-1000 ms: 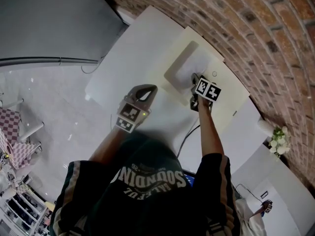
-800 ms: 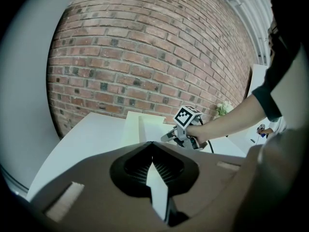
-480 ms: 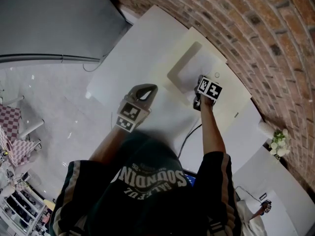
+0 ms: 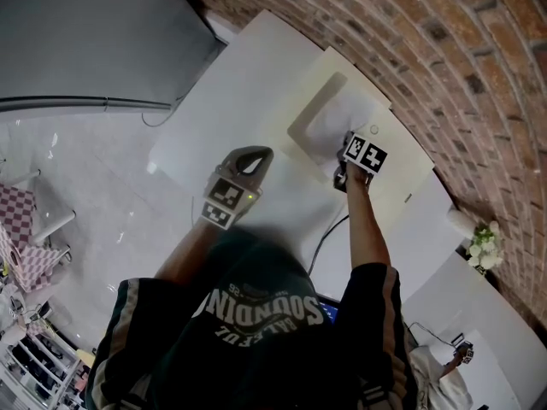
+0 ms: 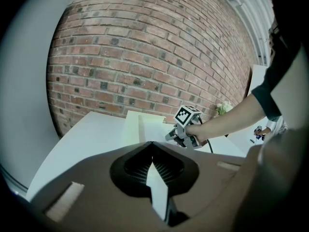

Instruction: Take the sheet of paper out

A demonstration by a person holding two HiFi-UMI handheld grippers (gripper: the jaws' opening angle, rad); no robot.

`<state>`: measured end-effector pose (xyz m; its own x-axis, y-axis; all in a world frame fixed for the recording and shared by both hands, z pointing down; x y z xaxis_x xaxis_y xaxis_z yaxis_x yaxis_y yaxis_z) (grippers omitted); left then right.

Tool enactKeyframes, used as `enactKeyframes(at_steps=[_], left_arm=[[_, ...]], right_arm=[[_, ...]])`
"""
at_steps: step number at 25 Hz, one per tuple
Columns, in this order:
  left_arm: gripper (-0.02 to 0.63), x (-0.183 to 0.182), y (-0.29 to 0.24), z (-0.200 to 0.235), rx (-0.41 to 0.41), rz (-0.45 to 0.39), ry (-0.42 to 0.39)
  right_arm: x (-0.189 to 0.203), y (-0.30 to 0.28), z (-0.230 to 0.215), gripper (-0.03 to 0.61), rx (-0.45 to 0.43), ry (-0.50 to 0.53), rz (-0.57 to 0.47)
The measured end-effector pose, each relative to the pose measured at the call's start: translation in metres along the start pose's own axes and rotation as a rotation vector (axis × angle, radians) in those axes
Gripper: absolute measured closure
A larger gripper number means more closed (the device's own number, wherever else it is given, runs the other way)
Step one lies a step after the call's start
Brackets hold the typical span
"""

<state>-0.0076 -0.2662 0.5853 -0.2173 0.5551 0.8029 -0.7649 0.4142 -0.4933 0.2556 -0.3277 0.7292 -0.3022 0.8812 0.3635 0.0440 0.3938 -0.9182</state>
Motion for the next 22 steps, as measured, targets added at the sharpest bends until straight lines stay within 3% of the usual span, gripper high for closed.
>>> enactKeyframes(at_steps=[11,22], left_arm=[[0.601,-0.002,-0.005,-0.008,0.022,0.000,-0.013],[0.602,-0.005,-0.007,-0.021,0.045,-0.003,-0.031]], right_arm=[[0.002,0.008,-0.021,0.575,-0.075,-0.177,-0.017],[0.008,0.023,-0.042,0.577,-0.059,-0.218,-0.035]])
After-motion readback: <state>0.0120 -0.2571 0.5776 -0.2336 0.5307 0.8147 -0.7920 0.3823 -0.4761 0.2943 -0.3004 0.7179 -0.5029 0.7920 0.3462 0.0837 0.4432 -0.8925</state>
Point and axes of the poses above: the fingertips, and each gripper's own axes: y backward along the fingers, z to its left, x out of its underside, the point moved 4 cm from there along y, backward along the fingers, and after that the axes turned 7 degrees about x, right-handed, at the moved point
